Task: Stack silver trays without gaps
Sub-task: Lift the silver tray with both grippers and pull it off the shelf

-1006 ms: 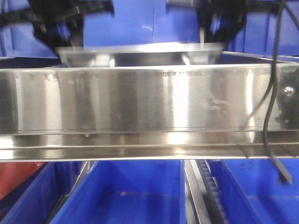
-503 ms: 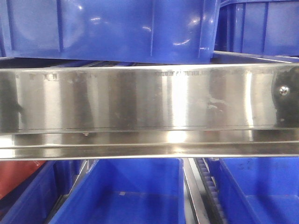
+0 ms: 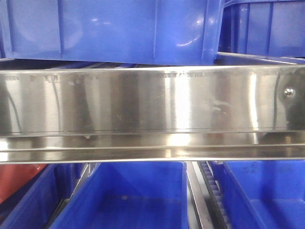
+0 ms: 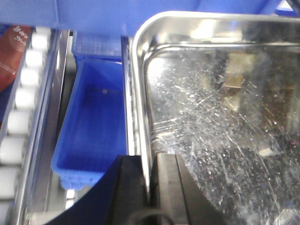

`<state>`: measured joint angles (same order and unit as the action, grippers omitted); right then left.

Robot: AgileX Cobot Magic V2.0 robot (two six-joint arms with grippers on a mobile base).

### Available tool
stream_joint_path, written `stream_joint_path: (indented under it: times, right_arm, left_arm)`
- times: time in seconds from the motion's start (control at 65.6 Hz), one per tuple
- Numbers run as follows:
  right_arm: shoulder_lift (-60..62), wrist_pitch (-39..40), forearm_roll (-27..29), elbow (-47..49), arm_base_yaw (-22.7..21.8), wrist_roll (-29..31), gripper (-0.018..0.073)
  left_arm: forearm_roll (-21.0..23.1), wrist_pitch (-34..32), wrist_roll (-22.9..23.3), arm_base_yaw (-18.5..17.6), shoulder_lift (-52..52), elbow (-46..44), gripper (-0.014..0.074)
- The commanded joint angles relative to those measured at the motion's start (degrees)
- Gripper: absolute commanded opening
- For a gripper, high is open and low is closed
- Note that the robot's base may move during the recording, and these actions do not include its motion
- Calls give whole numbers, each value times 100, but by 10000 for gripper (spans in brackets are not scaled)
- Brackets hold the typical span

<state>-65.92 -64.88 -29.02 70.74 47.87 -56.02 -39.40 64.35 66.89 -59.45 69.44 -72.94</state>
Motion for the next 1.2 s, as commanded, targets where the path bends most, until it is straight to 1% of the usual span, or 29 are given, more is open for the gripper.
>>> stream_joint_path:
  times: [0.0,0.061,0.137,1.188]
  right_arm:
    - [89,-93,-471,-103,266,-316,-15]
    - [89,-93,-520,-107,421,-425,-15]
    - [89,-45,-520,-107,498,-462,-15]
    - [89,-4,-520,-107,497,-462,-15]
  left_arm:
    - [-332,362,128,-149,-104,37,-6]
    - [-332,401,128,-149,-104,37,-6]
    - [-332,401,128,-149,-104,37,-6]
    - [-332,365,128,-149,-104,37,-6]
